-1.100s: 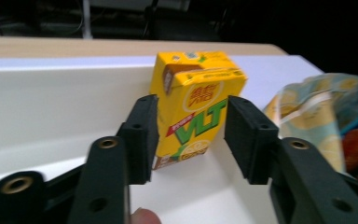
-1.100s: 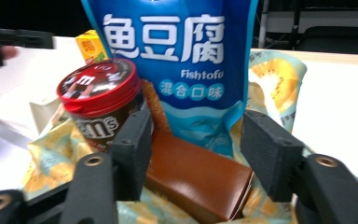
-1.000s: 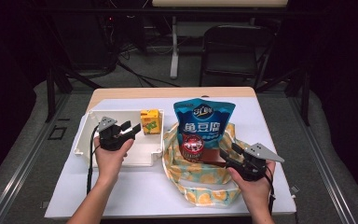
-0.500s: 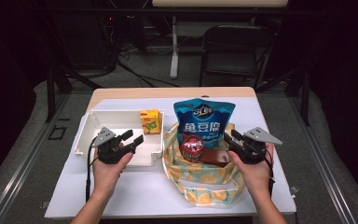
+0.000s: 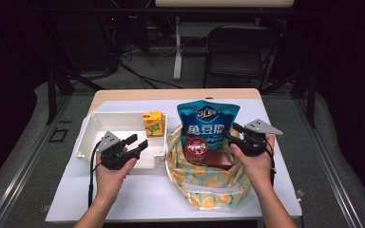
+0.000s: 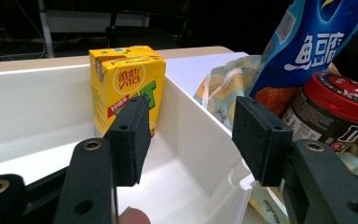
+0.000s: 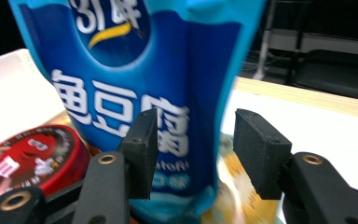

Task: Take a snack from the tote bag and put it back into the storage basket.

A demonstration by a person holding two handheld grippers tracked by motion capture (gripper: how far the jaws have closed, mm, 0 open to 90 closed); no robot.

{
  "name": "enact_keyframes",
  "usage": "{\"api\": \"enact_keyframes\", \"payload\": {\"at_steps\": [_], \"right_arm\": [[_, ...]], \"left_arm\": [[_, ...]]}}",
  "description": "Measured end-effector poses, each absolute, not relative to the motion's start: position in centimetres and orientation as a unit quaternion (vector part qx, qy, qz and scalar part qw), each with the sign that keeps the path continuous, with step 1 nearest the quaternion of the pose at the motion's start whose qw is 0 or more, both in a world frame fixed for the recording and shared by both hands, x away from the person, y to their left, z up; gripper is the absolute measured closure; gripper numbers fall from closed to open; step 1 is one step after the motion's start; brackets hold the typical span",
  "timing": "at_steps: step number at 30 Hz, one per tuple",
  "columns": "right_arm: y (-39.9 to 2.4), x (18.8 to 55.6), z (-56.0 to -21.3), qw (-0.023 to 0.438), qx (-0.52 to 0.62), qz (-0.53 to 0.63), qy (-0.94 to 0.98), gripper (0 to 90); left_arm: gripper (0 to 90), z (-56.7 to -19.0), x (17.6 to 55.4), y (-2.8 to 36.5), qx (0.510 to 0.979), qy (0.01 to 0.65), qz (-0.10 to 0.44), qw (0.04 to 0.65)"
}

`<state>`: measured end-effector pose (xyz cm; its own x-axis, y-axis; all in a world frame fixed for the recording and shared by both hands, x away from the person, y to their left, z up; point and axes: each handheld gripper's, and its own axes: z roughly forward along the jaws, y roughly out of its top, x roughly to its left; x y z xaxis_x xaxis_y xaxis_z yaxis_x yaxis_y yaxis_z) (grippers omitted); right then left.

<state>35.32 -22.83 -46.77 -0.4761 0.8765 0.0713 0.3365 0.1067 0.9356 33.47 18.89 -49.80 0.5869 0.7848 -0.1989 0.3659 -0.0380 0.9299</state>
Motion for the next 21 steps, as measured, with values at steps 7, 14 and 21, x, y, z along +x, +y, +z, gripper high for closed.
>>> {"api": "enact_keyframes", "payload": {"at_steps": [7, 14, 21], "right_arm": [[-21.4, 37.2, -46.4, 0.242, 0.424, 0.517, 0.703, 50.5], [-20.5, 37.5, -46.6, 0.248, 0.411, 0.508, 0.715, 82.2], [-20.0, 36.8, -46.1, 0.246, 0.395, 0.509, 0.724, 90.0]], "left_arm": [[48.5, -49.7, 33.5, 18.7, 0.697, 0.410, 0.187, 0.558], [50.2, -49.6, 33.4, 18.3, 0.703, 0.398, 0.182, 0.561], [50.5, -49.4, 33.3, 18.0, 0.704, 0.393, 0.180, 0.563]]}}
